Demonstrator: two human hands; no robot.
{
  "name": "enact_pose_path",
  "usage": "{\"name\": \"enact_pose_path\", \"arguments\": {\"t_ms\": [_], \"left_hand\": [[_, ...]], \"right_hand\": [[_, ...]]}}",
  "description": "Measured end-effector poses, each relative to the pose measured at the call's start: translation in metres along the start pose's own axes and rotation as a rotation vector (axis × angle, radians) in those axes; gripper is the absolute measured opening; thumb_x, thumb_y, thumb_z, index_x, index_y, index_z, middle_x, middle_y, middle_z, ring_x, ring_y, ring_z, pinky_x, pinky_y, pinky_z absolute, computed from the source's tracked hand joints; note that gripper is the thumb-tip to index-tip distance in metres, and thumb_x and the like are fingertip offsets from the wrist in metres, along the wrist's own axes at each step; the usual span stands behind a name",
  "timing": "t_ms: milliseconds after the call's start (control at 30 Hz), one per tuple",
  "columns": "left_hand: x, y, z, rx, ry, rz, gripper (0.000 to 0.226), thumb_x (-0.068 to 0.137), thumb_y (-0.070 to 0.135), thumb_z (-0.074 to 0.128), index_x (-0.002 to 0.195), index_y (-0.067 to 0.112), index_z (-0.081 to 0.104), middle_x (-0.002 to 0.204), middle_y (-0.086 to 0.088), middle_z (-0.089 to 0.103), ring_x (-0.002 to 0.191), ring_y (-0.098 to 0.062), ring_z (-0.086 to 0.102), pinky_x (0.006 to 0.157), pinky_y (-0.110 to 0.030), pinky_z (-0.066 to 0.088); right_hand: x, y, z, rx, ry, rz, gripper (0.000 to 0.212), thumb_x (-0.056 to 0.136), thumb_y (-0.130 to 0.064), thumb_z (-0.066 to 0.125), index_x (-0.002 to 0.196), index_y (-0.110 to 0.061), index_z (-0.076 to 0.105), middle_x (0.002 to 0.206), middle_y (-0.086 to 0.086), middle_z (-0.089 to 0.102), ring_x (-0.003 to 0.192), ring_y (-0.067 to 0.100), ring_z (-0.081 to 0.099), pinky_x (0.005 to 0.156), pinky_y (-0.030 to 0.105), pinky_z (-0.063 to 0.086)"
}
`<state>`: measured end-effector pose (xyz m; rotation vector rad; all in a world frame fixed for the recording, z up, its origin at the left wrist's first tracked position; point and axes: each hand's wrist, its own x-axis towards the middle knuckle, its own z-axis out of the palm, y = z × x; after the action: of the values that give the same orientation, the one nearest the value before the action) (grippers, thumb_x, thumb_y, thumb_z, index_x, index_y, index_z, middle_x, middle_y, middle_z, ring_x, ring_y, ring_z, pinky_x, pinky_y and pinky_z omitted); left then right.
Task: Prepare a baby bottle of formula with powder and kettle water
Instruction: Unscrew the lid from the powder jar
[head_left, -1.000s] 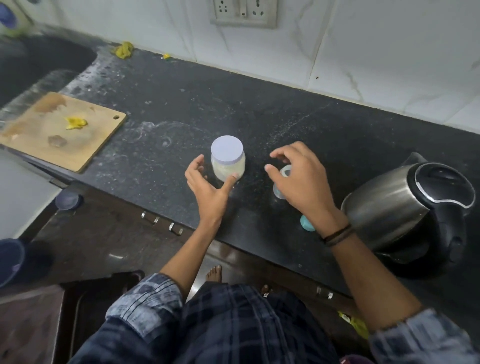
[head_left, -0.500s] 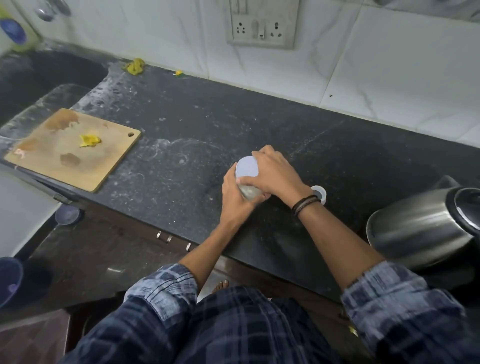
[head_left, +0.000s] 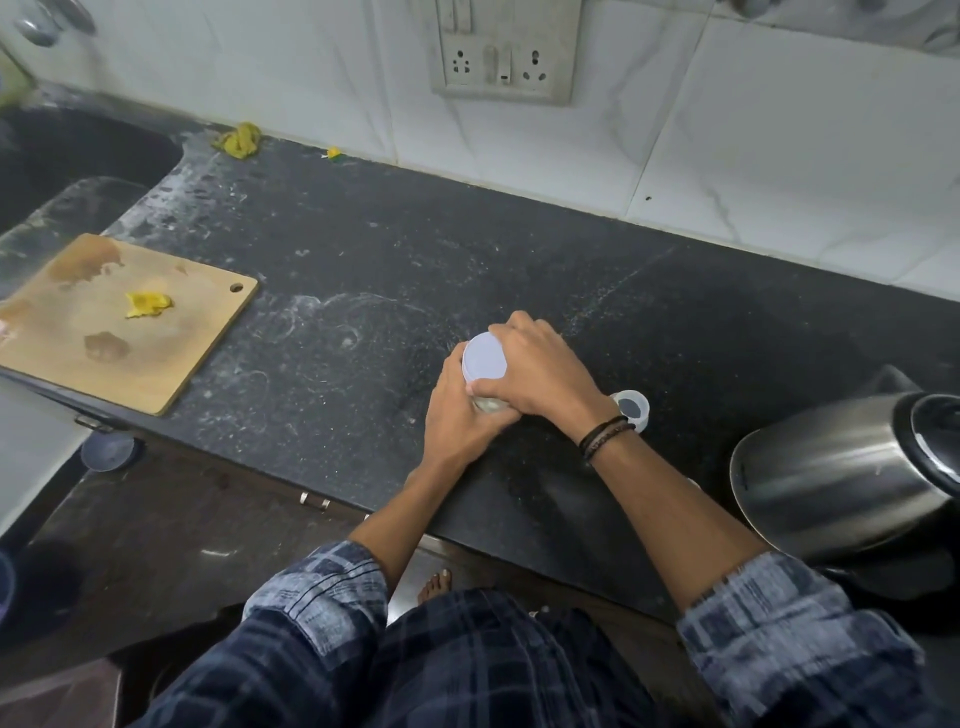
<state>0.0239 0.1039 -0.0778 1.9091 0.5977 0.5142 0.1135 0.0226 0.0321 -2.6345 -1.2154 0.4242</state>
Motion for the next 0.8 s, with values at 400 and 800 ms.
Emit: {"name": "enact_pose_path", "arguments": {"t_ms": [400, 800], "left_hand": [[0.006, -0.011, 0.002, 0.073, -0.009, 0.001, 0.099, 0.064, 0.050, 0.093, 0.146, 0.032, 0.040, 0.140, 0.019, 0.051, 0.130, -0.006, 0.052, 0.100, -0.039, 0.052], [0.008, -0.016, 0.004, 0.096, -0.005, -0.010, 0.106, 0.061, 0.054, 0.093, 0.148, 0.028, 0.039, 0.143, 0.014, 0.050, 0.132, -0.009, 0.050, 0.103, -0.037, 0.050]], "right_hand": [[0.001, 0.001, 0.001, -0.002, 0.017, -0.022, 0.071, 0.086, -0.049, 0.073, 0.142, -0.012, 0.050, 0.135, 0.006, 0.050, 0.121, 0.024, 0.045, 0.096, 0.034, 0.042], [0.004, 0.006, 0.002, -0.002, 0.030, -0.067, 0.075, 0.085, -0.049, 0.073, 0.145, -0.013, 0.049, 0.138, 0.005, 0.051, 0.121, 0.023, 0.046, 0.097, 0.031, 0.040]]}}
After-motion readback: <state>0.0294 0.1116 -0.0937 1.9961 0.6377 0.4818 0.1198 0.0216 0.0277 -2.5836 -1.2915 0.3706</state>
